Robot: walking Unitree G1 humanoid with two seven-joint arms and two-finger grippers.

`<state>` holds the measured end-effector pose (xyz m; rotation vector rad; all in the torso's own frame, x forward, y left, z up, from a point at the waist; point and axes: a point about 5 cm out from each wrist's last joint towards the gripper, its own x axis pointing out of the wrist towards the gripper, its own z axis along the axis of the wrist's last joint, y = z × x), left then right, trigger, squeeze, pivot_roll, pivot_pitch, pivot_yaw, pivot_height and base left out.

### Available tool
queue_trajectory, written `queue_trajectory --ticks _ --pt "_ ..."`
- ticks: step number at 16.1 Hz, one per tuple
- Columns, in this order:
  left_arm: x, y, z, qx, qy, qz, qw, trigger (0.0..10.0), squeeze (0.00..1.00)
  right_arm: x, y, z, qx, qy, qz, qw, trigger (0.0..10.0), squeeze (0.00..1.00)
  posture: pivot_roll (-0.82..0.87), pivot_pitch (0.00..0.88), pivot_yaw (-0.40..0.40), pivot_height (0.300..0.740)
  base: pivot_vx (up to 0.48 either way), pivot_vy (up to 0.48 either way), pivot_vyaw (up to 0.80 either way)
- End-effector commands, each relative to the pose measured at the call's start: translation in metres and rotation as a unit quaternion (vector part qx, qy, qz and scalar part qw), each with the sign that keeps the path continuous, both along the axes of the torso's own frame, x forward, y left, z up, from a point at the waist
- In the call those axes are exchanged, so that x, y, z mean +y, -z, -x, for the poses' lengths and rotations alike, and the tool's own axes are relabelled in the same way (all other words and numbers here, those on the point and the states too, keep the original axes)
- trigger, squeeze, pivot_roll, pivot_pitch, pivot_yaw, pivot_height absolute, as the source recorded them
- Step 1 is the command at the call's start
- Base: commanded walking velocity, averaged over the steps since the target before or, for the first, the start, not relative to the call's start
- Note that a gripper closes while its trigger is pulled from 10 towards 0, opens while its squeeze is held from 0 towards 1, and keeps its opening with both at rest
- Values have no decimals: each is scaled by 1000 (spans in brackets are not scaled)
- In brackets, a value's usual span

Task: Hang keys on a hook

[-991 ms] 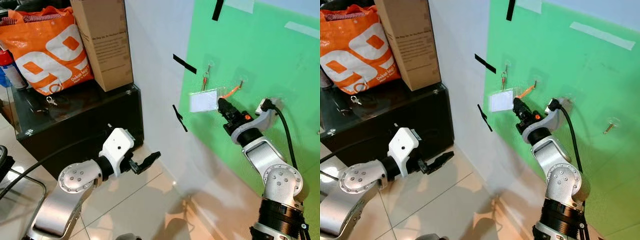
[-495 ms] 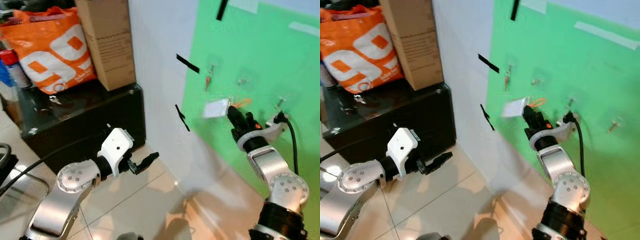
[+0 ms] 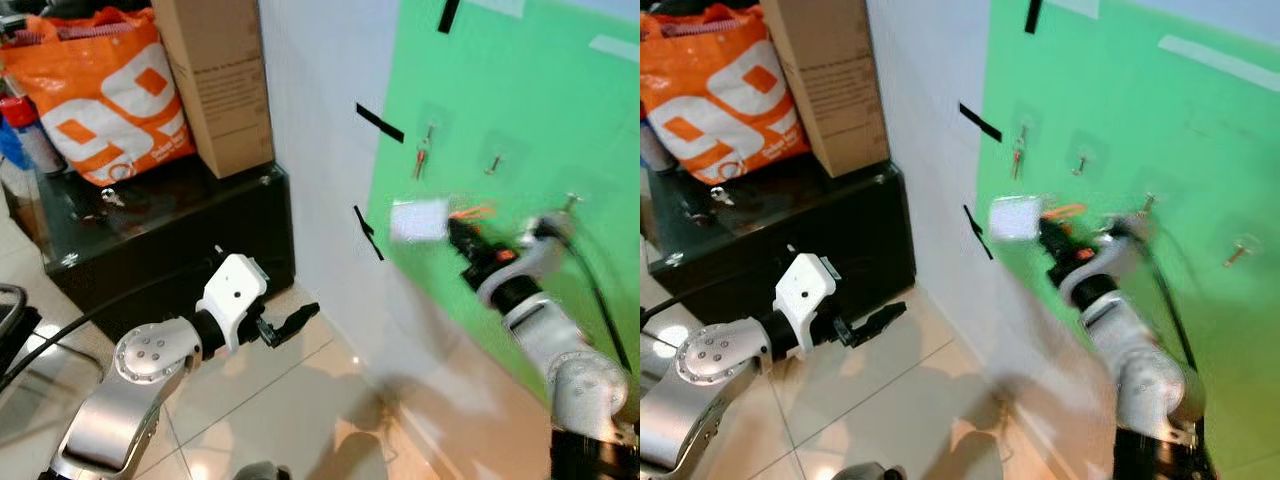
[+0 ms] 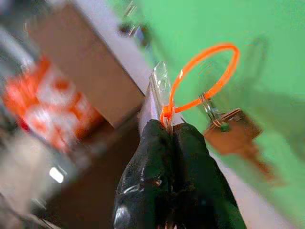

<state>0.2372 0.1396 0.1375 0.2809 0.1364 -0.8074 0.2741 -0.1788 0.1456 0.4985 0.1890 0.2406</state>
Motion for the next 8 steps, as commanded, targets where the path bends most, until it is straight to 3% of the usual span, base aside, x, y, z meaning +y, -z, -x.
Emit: queue_trajectory --ticks 1,3,4,8 --pt "-2 -4 -2 -18 -4 -1 1000 10000 0 4 -7 0 -17 3 43 999 10000 0 6 0 27 740 0 0 0" --pt "-3 -4 -3 -29 -21 3 999 10000 0 3 -16 5 -43 8 151 988 10000 0 -2 0 18 740 0 0 0" --pt "-4 -3 -3 -32 -27 3 999 10000 0 5 -19 8 -57 5 181 982 10000 0 -4 0 15 740 0 0 0" --pt "-9 -3 -4 -43 -40 9 998 10000 0 7 -34 9 -81 15 191 978 10000 0 -13 0 15 740 0 0 0"
